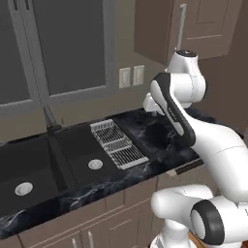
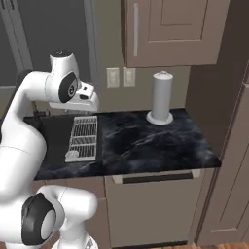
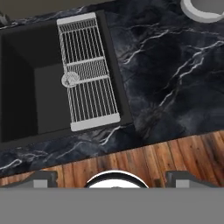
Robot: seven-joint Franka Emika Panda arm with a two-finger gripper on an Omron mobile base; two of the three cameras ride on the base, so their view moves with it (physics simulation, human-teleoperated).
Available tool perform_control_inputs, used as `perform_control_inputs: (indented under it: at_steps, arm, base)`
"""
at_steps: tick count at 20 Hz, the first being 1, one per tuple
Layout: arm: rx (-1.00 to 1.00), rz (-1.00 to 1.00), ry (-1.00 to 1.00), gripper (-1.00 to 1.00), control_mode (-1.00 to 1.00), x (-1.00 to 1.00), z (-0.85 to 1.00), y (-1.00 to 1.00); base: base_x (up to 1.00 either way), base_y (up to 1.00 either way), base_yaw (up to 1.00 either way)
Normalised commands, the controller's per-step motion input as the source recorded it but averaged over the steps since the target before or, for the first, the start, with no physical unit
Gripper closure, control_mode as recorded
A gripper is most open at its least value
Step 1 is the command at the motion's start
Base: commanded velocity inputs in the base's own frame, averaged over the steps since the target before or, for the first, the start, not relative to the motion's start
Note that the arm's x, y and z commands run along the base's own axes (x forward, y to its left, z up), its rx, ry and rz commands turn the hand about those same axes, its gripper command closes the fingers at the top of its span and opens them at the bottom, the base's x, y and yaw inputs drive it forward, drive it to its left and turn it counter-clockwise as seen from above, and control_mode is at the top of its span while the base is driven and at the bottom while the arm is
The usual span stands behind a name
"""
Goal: Open the dishwasher door and pull out the top rack.
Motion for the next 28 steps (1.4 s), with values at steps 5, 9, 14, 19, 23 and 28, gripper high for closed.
perform_control_inputs:
  at_steps: [5,9,14,19,23,28]
  arm:
    - [0.0,0.0,0.0,-1.0,1.0,0.0,0.0,0.0]
    - [0.0,0.0,0.0,-1.0,1.0,0.0,0.0,0.0]
    - [0.0,0.0,0.0,-1.0,1.0,0.0,0.0,0.0]
    - [0.0,0.0,0.0,-1.0,1.0,0.0,0.0,0.0]
    - [0.0,0.0,0.0,-1.0,1.0,0.0,0.0,0.0]
    - [0.0,0.0,0.0,-1.0,1.0,0.0,0.0,0.0]
  base:
    - [-0.2,-0.21,-0.53]
    - [-0.23,-0.18,-0.51]
    - [-0.14,-0.06,-0.47]
    - [-0.05,0.0,-0.44]
    - [0.0,0.0,-0.42]
    - [-0.06,0.0,-0.34]
